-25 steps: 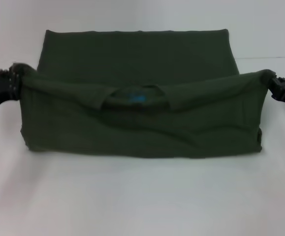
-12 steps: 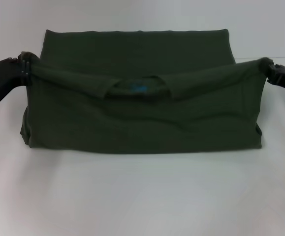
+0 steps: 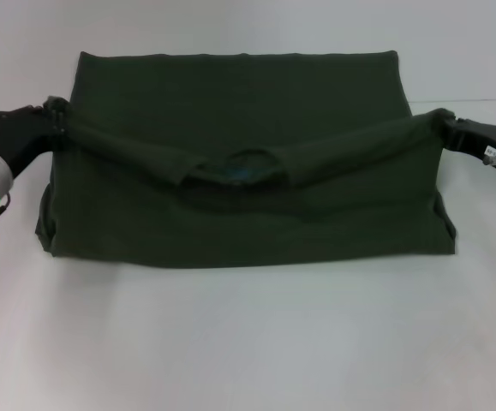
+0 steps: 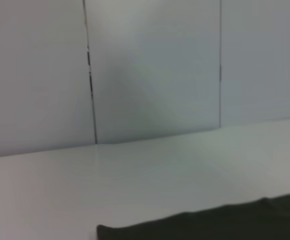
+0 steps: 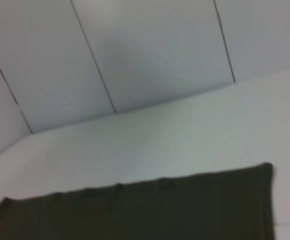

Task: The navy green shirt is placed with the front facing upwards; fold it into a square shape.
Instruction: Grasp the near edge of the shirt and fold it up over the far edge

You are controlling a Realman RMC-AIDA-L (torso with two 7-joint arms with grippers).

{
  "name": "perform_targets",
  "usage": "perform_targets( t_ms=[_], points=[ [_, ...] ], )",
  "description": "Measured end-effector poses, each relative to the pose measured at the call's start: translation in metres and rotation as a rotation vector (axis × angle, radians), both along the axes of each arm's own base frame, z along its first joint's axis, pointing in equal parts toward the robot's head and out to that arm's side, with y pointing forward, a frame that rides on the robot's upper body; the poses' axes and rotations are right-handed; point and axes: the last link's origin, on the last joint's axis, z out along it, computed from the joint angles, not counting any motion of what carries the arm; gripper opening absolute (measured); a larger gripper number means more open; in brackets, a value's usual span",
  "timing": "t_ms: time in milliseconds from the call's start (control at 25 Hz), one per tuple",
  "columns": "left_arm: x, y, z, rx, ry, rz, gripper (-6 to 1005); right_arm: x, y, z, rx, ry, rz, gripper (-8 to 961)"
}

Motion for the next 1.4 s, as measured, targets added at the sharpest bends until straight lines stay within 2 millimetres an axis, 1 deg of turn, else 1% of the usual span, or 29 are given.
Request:
perform_targets(
  t_ms=[200,280,440,480,800,1040,1120,1240,1400],
  points=[
    [0.01,-0.001,-0.016,-0.008,0.066,-0.037,177,0.002,0.0,-0.012,-0.015,-0.039,-0.04,89],
    [0.012,-0.001,-0.016,0.013,0.062,-0.036,179,0.0,0.0,-0.014,-0.023,-0.053,-0.031,93],
    [0.01,-0.001,-0.013,0.043,0.046,-0.023,183,0.001,0.0,-0.013,-0.021,-0.056,-0.03,272],
    [0.01,-0.001,-0.012,0.045,0.046,-0.021,226,0.002,-0.001,-0.012,-0.02,-0.054,-0.031,317],
    [0.007,-0.002,-0.007,0.07,0.041,-0.024,563,0.009,-0.004,-0.007,0.011,-0.032,-0.055,558],
    [0.014,-0.011,-0.004,0.18,0.054,-0.101,789,0.011,-0.006,-0.007,0.01,-0.022,-0.057,799],
    [0.016,-0.013,-0.003,0.219,0.078,-0.112,861,0.01,-0.008,-0.008,0.007,-0.014,-0.048,851],
    [0.018,-0.014,-0.004,0.251,0.083,-0.11,862,0.009,-0.011,-0.009,0.001,-0.001,-0.029,930],
    [0.021,-0.015,0.002,0.304,0.061,-0.128,863,0.007,-0.016,-0.011,-0.006,0.019,0.0,925]
  ],
)
